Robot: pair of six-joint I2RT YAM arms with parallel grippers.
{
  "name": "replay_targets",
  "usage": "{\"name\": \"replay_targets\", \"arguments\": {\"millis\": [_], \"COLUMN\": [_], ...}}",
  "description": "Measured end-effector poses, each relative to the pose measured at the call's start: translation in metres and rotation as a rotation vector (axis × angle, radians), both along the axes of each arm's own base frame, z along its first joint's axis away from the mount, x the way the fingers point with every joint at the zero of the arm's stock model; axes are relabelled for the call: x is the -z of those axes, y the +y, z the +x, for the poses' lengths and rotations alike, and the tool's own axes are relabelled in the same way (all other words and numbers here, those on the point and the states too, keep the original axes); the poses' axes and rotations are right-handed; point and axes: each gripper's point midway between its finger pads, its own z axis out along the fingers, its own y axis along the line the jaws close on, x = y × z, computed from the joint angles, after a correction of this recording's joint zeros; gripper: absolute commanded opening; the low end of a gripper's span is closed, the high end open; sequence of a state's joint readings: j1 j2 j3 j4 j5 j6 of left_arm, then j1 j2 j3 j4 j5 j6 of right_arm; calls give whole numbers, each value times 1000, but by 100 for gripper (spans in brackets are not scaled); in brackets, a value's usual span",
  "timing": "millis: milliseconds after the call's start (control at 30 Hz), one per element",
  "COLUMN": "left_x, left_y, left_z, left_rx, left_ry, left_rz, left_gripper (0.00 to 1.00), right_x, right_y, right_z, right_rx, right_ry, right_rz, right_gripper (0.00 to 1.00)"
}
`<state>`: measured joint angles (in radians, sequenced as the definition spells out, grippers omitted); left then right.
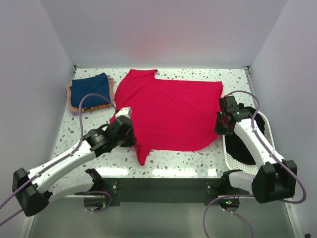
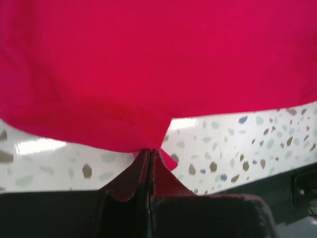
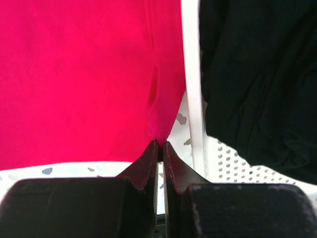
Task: Fold and stack the t-shirts
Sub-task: Fold the tshirt
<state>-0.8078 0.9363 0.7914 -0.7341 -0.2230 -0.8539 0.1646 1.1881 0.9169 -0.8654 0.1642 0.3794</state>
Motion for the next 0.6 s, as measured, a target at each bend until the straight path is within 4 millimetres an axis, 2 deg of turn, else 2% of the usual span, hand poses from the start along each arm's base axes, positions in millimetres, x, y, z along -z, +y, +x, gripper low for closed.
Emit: {"name": "replay_targets", "arguments": {"millis": [133, 300, 367, 500, 600], "left_x": [-17, -21, -21, -29, -37], "left_y": [-15, -6, -4, -17, -19], "left_z": [46, 101, 117, 149, 170], "left_rx": [27, 2, 13, 74, 89], "left_ry": [-84, -146, -158, -200, -241], "left_rz": [41, 88, 114, 147, 161], "left_gripper": [0, 0, 0, 0, 0], "right_x": [-1, -7, -7, -3, -1], "right_y": [2, 4, 3, 3, 0], "right_z": [22, 50, 60, 78, 89], "right_rx": [-23, -44, -49, -58, -57], "right_ry": [10, -1, 0, 15, 26], "right_rz": [-13, -35, -49, -66, -81], "right_gripper": [0, 0, 0, 0, 0]}}
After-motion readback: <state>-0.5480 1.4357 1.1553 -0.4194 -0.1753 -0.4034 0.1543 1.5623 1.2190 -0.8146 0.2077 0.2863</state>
